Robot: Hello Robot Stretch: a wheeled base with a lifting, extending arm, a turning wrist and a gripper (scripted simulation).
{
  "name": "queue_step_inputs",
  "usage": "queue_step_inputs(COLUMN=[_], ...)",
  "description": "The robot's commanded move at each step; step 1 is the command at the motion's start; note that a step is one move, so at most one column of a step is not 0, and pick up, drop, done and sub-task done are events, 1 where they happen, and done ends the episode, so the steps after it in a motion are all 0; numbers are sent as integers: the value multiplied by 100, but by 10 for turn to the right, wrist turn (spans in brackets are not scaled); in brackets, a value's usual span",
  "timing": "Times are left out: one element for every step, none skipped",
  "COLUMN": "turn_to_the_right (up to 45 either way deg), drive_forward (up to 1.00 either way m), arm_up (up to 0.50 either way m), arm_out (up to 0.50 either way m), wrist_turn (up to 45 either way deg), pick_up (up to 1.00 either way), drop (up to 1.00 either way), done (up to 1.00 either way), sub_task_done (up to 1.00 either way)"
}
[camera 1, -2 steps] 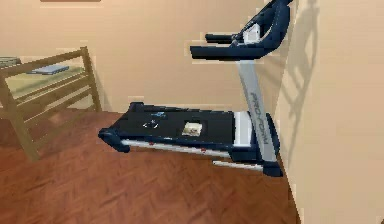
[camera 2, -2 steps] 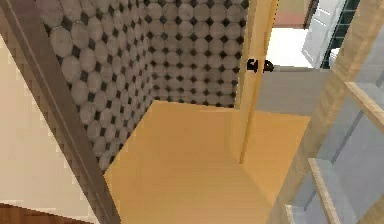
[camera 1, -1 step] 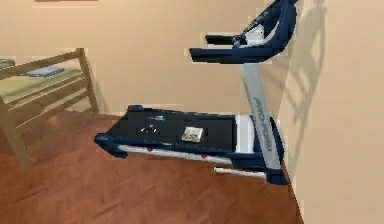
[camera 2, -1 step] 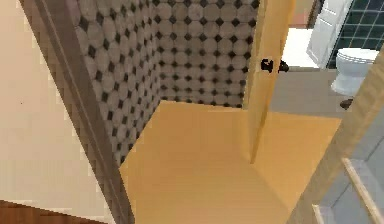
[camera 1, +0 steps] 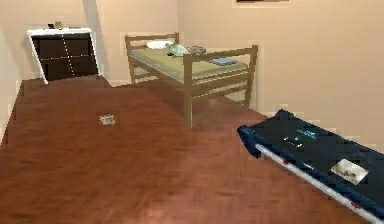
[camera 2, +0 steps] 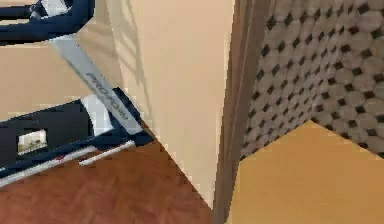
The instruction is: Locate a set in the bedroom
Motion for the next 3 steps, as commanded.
queue_step_inputs(turn_to_the_right=[-330, 0, -450], drive_forward=[0, 25, 0], arm_up=[0, 0, 0], arm_out=[0, 0, 0], wrist_turn=[0, 0, 0], pick_up=[0, 0, 0], drop=[0, 0, 0], done=[0, 0, 0], sub_task_done=[0, 0, 0])
